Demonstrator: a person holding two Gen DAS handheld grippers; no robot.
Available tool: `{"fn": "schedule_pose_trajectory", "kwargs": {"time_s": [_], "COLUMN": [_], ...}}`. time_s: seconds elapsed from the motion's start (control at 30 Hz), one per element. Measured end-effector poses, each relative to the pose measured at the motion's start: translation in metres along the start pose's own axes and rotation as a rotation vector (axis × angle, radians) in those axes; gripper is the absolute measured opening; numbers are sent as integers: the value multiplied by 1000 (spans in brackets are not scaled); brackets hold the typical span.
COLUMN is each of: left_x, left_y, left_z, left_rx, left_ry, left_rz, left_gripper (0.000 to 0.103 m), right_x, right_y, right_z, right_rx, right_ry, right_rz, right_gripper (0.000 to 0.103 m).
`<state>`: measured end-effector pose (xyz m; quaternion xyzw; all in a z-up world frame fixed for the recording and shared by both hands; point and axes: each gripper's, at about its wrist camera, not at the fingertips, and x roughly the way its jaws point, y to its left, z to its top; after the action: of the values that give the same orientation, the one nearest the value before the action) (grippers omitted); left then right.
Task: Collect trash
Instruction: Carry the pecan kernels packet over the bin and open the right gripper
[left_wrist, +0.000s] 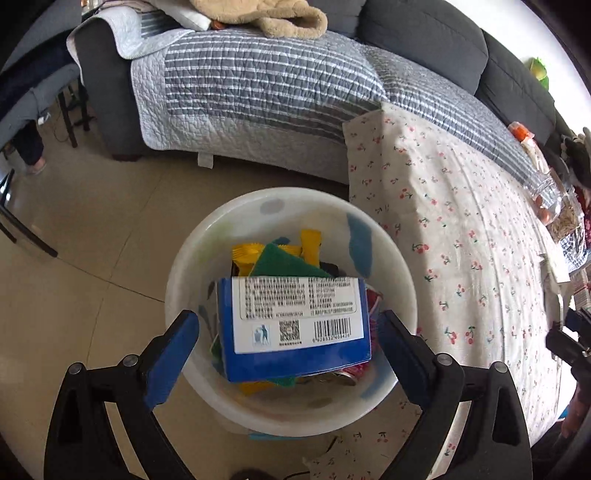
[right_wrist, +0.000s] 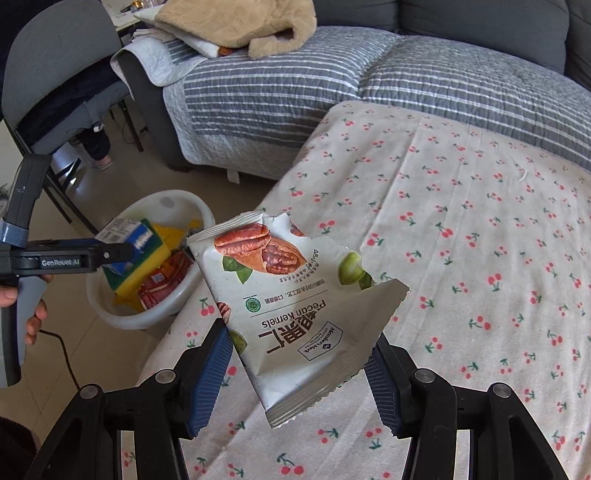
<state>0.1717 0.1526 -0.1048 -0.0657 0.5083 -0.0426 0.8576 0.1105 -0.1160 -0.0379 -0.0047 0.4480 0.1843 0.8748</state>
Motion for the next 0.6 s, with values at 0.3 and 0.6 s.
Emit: {"fn": "schedule_pose_trajectory", "kwargs": {"time_s": [0.3,0.6], "left_x": [-35,-38], "left_y": [26,81], "left_z": [-7,-27], "left_rx": [-45,-130], "left_ry": [20,150], "left_rz": [133,216], "left_gripper": [101,103], "right_x": [35,101], "right_y": [42,94], "right_z": [17,57], "right_rx": [-28,-70], "right_ry": [31,132], "right_rz": [55,120], "right_gripper": [61,61]}}
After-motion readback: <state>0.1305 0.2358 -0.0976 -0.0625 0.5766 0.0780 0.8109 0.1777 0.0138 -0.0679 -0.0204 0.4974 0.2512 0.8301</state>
